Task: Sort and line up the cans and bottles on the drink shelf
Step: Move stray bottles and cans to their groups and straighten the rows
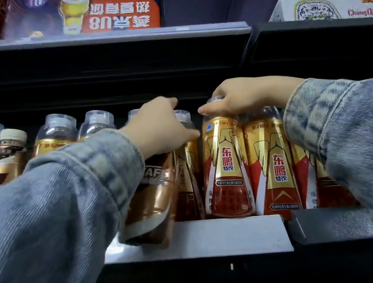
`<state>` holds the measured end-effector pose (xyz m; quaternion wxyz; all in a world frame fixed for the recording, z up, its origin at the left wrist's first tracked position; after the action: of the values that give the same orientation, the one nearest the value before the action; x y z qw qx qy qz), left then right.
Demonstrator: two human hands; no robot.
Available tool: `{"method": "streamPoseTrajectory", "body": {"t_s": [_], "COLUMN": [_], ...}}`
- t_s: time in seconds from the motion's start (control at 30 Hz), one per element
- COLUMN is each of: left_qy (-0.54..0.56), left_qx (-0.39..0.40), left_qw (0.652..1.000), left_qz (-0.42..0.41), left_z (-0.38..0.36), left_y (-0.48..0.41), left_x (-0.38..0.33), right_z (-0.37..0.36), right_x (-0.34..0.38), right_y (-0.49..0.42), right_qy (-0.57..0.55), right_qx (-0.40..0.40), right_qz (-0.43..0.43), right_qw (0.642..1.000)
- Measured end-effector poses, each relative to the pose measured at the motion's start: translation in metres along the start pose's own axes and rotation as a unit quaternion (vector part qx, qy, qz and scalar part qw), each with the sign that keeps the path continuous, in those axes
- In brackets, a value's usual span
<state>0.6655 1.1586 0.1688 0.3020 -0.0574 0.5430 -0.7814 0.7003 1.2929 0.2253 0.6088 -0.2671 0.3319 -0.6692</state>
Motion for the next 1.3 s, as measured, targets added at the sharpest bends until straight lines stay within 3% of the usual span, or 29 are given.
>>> {"method": "streamPoseTrajectory", "body": {"t_s": [0.17, 0.33, 0.77, 0.93, 1.1, 1.2, 1.3], "left_qy": [-0.046, -0.084, -0.052, -0.03, 0.027, 0.041, 0.064], "left_qx": [0.08, 0.062, 0.057, 0.07, 0.065, 0.039, 0.001], "left_qw": [0.995, 0.994, 0.996, 0.996, 0.996, 0.998, 0.998], "left_qz": [0.04, 0.032, 0.044, 0.052, 0.054, 0.042, 0.017], "left_z": [-0.017, -0.021, -0.017, -0.021, -0.016, -0.005, 0.006], "left_y": [0.0, 0.0, 0.003, 0.011, 0.023, 0.03, 0.036], "left_x": [0.012, 0.013, 0.015, 0.017, 0.017, 0.017, 0.014], "right_z": [-0.008, -0.019, -0.02, -0.01, -0.006, 0.004, 0.012], "right_x": [-0.002, 0.007, 0.008, 0.014, 0.016, 0.016, 0.03], "right_y": [-0.006, -0.008, -0.003, 0.007, 0.021, 0.034, 0.068], "right_qy": [0.019, 0.046, 0.037, 0.216, 0.271, 0.213, 0.017], "right_qx": [0.014, 0.047, 0.058, -0.062, -0.152, -0.227, -0.322], "right_qz": [0.003, 0.027, 0.056, 0.088, 0.107, 0.073, 0.068], "right_qw": [1.0, 0.997, 0.996, 0.97, 0.944, 0.947, 0.944]}}
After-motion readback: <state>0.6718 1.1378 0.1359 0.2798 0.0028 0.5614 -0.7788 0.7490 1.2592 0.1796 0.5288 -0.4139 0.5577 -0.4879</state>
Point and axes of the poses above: each hand's wrist, its own y-axis away from the middle knuckle, its own z-axis out of the back of the hand, x = y × z, the point moved 8 cm from there along -y, towards the middle knuckle, and after that the axes turned 8 degrees about -x, right-handed, at the moved point
